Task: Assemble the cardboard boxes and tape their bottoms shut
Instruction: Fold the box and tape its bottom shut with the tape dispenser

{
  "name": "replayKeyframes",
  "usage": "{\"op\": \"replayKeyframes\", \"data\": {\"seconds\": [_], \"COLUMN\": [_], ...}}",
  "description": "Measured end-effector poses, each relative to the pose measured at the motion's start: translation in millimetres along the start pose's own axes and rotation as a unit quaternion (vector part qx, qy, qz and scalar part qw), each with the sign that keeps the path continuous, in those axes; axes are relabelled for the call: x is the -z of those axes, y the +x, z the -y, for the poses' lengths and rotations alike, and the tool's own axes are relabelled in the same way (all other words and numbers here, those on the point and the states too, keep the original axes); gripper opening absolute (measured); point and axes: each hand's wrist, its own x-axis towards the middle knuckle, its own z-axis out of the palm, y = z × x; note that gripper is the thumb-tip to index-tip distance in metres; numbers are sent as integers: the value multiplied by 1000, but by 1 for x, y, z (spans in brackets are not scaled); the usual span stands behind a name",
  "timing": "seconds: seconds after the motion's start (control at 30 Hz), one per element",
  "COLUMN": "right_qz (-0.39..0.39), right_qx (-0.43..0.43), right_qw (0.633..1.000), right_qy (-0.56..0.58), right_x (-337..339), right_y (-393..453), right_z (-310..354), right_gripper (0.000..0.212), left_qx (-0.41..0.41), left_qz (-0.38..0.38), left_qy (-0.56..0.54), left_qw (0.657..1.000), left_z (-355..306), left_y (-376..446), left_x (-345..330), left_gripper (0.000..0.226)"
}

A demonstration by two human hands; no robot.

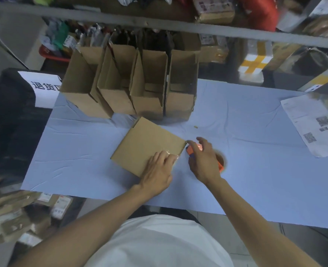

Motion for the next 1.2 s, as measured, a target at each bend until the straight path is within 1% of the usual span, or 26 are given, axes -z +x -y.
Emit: {"op": "replayKeyframes", "data": {"seconds": [0.03, 0.07, 0.1, 0.17, 0.2, 0.23, 0.3, 0.33, 0.4, 0.47, 0.53, 0.57, 0.63, 0.77, 0.8, 0.83, 0.9, 0.93, 0.97, 1.0, 1.1, 1.2], "right_qz": [35, 86, 141, 236, 269, 292, 314, 312, 282, 254, 238, 227, 192, 162, 152, 130, 71, 51, 49, 61, 106, 138], "right_qx": [32, 52, 76, 124, 127, 112, 59, 33, 0, -35, -85, -109, -150, -189, -186, -170, -93, -47, -9, 9, -16, -11], "right_qw": [998, 992, 983, 961, 950, 940, 907, 885, 848, 815, 799, 800, 804, 825, 840, 871, 944, 963, 970, 970, 966, 952], "right_qy": [44, 77, 89, 75, 91, 135, 273, 343, 449, 519, 545, 545, 542, 507, 485, 443, 307, 259, 237, 234, 237, 271], "right_x": [2, 5, 8, 11, 12, 15, 22, 28, 41, 54, 62, 64, 63, 61, 61, 62, 64, 64, 64, 63, 56, 56], "right_y": [9, 19, 30, 46, 51, 53, 52, 50, 45, 38, 30, 25, 14, -3, -6, -6, 0, 5, 10, 13, 18, 18], "right_z": [6, 12, 18, 29, 34, 38, 51, 57, 69, 76, 80, 81, 82, 76, 75, 75, 75, 78, 82, 88, 101, 96], "right_gripper": [69, 78, 82, 79, 75, 71, 65, 60, 46, 31, 22, 20, 17, 8, 5, 4, 9, 10, 10, 11, 16, 9], "left_qx": [0, 0, 1, 6, 13, 20, 37, 49, 75, 95, 120, 133, 152, 163, 156, 146, 130, 125, 121, 120, 119, 106], "left_qz": [0, 1, 3, 3, 0, -4, -22, -33, -56, -68, -41, -21, -9, -35, -36, -38, -45, -48, -49, -50, -46, -17], "left_qy": [-3, -3, -6, -31, -61, -95, -146, -168, -204, -204, -192, -189, -199, -247, -259, -269, -282, -289, -300, -313, -340, -351], "left_qw": [1000, 1000, 1000, 999, 998, 995, 988, 984, 975, 972, 973, 973, 968, 955, 952, 951, 950, 948, 945, 941, 932, 930], "left_z": [1, 1, 3, 9, 12, 15, 24, 28, 40, 54, 62, 62, 58, 52, 52, 52, 54, 55, 55, 54, 54, 56], "left_y": [-3, -5, -9, -15, -18, -22, -32, -36, -41, -42, -37, -34, -30, -27, -25, -23, -18, -14, -11, -8, -1, 0], "left_x": [1, 2, 4, 9, 15, 23, 45, 60, 94, 123, 134, 133, 124, 104, 101, 99, 97, 96, 95, 94, 94, 99], "left_gripper": [46, 41, 38, 39, 42, 45, 48, 45, 36, 27, 14, 9, 16, 30, 29, 27, 24, 22, 19, 17, 14, 10]}}
